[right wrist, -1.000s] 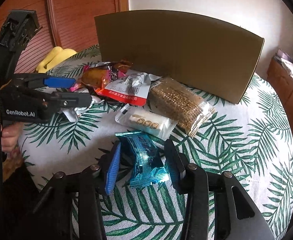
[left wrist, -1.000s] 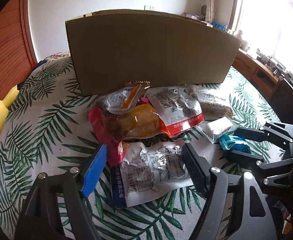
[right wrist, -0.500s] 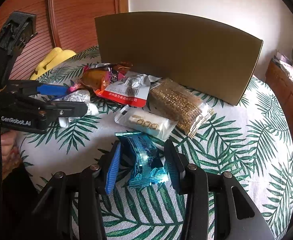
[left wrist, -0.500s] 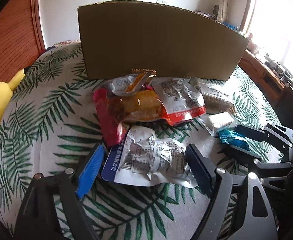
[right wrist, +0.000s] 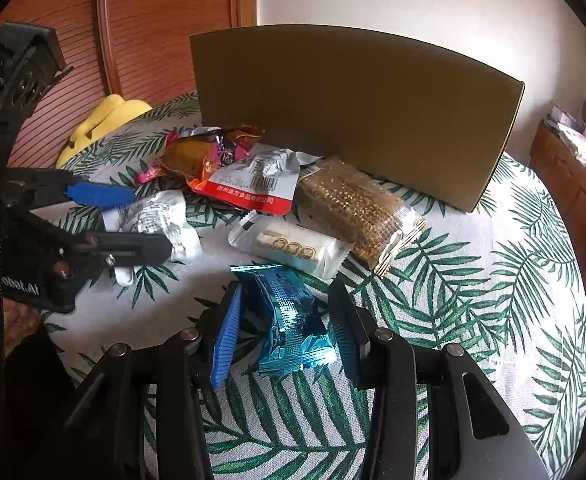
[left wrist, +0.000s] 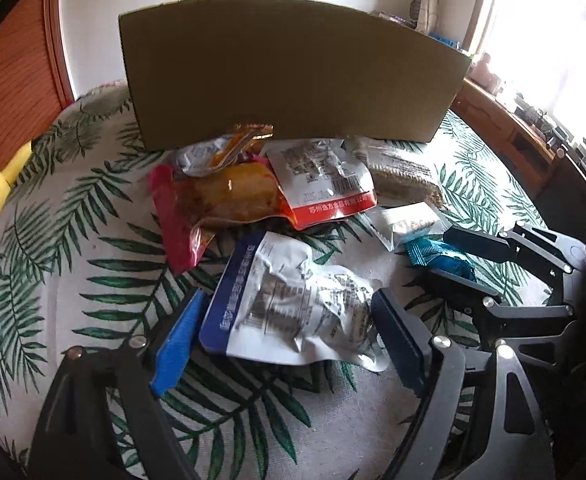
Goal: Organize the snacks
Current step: 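Close the right tool on the teal wrapper while the left tool grasps the white-and-blue pack, then lift both held packs and carry them over the cardboard box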
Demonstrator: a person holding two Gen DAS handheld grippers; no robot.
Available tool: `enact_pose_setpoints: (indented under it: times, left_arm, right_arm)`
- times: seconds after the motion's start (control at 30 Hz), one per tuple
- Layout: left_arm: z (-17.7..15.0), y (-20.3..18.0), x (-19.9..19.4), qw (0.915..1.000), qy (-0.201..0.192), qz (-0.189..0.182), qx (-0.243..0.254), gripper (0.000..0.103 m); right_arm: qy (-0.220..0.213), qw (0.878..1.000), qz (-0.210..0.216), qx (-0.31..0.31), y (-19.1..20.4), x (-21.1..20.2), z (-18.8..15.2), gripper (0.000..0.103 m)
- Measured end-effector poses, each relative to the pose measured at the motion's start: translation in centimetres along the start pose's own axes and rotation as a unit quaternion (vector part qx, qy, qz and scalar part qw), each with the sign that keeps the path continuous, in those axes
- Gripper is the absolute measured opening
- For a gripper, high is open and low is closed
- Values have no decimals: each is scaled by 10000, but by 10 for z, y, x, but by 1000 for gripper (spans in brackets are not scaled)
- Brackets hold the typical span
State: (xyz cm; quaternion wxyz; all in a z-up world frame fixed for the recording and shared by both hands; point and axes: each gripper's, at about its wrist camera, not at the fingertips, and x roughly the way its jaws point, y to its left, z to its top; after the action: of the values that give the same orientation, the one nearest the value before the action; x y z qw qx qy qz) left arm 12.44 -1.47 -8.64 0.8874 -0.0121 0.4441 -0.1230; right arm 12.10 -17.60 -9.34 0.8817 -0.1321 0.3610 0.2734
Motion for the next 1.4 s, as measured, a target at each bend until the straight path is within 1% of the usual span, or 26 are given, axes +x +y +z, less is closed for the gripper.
enact_pose_setpoints:
  times: [0.07, 0.23, 0.43, 0.53, 0.57, 0.63, 0.67, 0.7, 0.83, 0.87, 0.97, 1.0, 1.03, 1.17, 1.27, 1.33, 1.4]
  left_arm:
    - [0, -2, 0, 10000, -1, -17, 22, 84]
    - [2, -4, 0, 9998, 32, -207, -13, 84]
    - [-2, -15, 0, 9997, 5, -78, 226, 84]
    - [-7, -22, 0, 9991, -39, 4, 427, 84]
    - [-7, -21, 0, 9990, -48, -16, 446, 84]
    - [-8, -21, -1, 9989, -58, -65, 467, 81]
    - [-8, -21, -2, 9988, -66, -89, 478, 77]
    - [-9, -21, -3, 9987, -77, -113, 492, 70]
    - [-11, -22, -7, 9985, -92, -238, 491, 66]
    - [-12, -22, -8, 9984, -124, -296, 460, 59]
    - [-13, -21, -11, 9983, -151, -389, 413, 52]
    - [-13, -20, -12, 9981, -174, -454, 383, 44]
    - [-12, -19, -13, 9980, -201, -493, 347, 41]
    - [-11, -14, -17, 9978, -301, -536, 236, 33]
    - [-9, -9, -22, 9973, -406, -595, 169, 31]
    - [-7, -8, -25, 9967, -456, -641, 175, 28]
    - [-5, -6, -25, 9961, -502, -700, 198, 24]
  right_arm:
    - [2, 10000, 4, 2, 0, 0, 0, 42]
    - [3, 10000, 6, 3, 0, 1, 0, 42]
    - [3, 10000, 3, -2, 0, 0, 0, 42]
    - [3, 10000, 3, -1, 0, 0, 0, 42]
    - [4, 10000, 3, -1, 0, 0, 0, 42]
    - [3, 10000, 2, -1, 0, 0, 0, 42]
    - [3, 10000, 1, 0, 0, 0, 0, 42]
    - [3, 10000, -1, -1, 0, 0, 0, 42]
    - [5, 10000, 2, -2, 0, 0, 0, 42]
    - [3, 10000, 1, -2, 0, 0, 0, 42]
    - [4, 10000, -1, -2, 0, 0, 0, 42]
    - [4, 10000, -1, -3, 0, 0, 0, 42]
    - [4, 10000, -1, -4, 0, 0, 0, 42]
    - [6, 10000, 0, 0, 0, 0, 0, 42]
    - [-1, 10000, -17, -9, 0, 0, 1, 42]
    - [-17, 10000, -28, -4, 0, 0, 1, 38]
    - [-38, 10000, -56, -16, 1, 0, 1, 31]
